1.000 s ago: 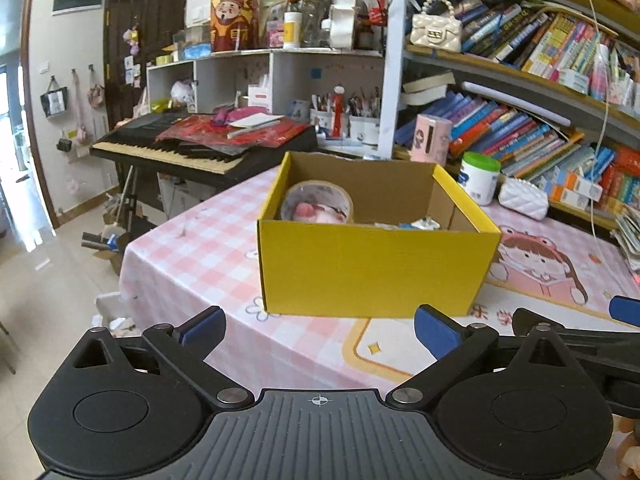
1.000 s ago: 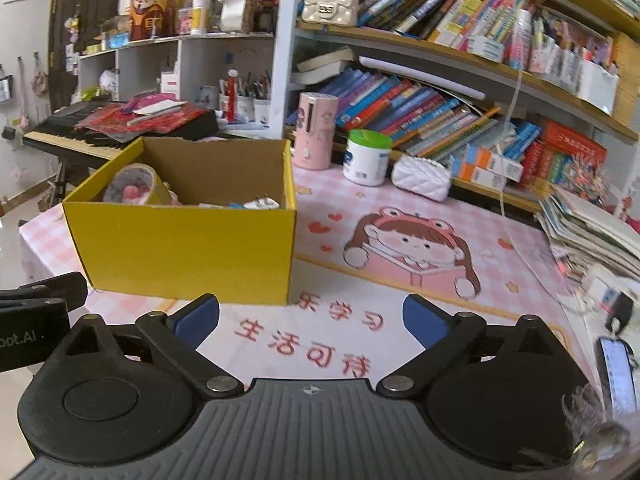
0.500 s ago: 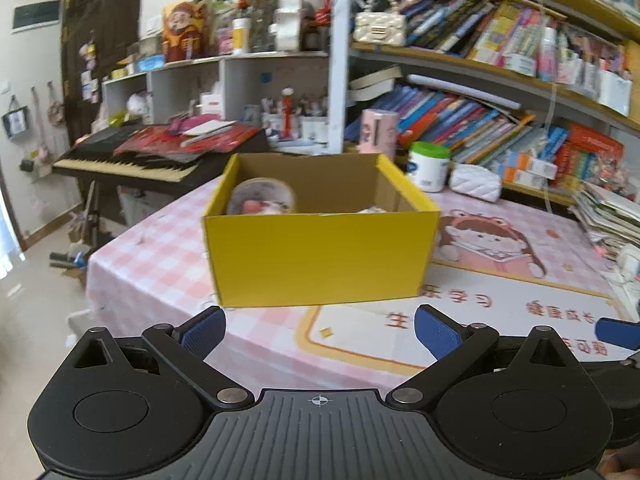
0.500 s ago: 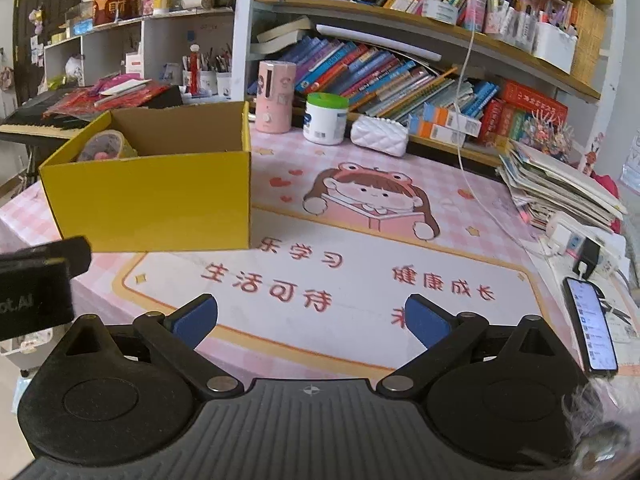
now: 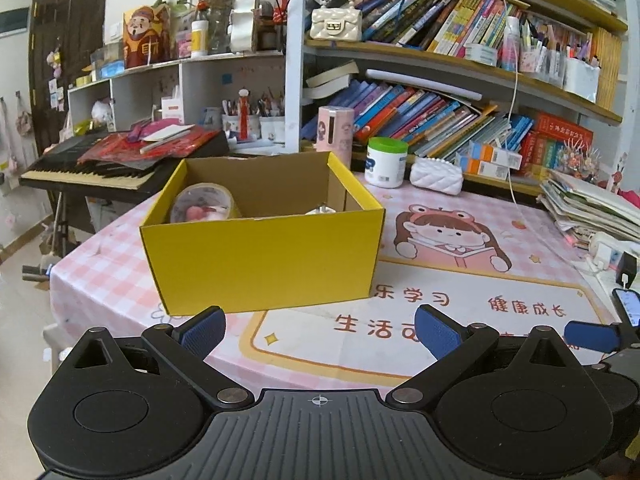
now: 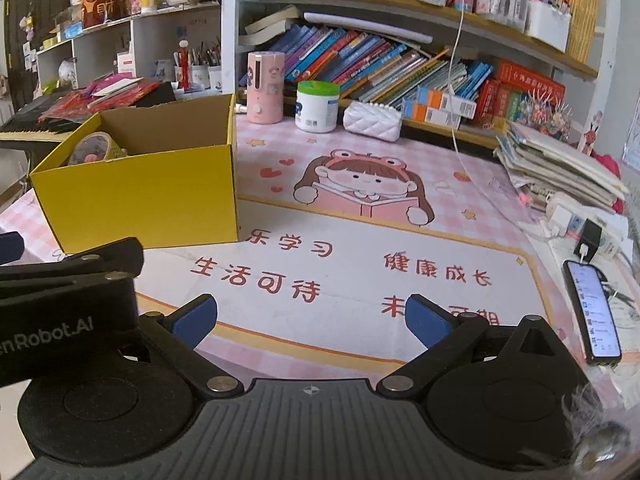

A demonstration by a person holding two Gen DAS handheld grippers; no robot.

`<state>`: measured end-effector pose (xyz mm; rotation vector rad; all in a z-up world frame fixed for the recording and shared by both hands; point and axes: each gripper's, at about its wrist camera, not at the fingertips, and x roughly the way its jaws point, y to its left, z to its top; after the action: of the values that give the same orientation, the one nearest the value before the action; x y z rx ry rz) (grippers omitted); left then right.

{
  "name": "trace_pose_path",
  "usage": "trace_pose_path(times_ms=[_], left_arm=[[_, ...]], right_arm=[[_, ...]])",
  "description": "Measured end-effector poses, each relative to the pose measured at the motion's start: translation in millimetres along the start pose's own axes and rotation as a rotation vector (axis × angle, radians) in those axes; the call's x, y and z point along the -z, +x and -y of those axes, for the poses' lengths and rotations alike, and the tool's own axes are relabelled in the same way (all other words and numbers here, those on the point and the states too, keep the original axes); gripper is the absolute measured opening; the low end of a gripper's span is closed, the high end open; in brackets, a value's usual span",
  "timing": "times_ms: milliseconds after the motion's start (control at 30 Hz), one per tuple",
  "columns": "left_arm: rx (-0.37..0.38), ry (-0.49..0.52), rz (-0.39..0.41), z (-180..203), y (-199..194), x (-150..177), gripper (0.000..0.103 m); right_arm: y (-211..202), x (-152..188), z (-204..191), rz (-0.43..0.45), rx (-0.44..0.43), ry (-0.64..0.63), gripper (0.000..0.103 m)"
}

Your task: Organize objects

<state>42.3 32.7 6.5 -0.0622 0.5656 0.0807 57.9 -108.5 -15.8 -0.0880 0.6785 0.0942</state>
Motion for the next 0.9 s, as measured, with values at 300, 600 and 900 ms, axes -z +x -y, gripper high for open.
trace_pose_path(times_ms=[300, 600, 900], left_arm=[[-0.011, -0.001, -0.029, 4.7, 6.3, -2.6, 0.103], [-0.001, -0.001, -0.047, 4.5, 5.7, -2.9, 0.103], [0.012, -0.011, -0.064, 3.0, 6.1, -1.6, 0.103]], right_arm=[[6.3, -2.8, 2.3, -0.019, 0.025, 0.002, 0.103], [4.8, -2.6, 3.0, -0.015, 0.041, 0.001, 0.103], [1.8, -1.1, 2.0, -0.011, 0.053, -0.005, 0.103]])
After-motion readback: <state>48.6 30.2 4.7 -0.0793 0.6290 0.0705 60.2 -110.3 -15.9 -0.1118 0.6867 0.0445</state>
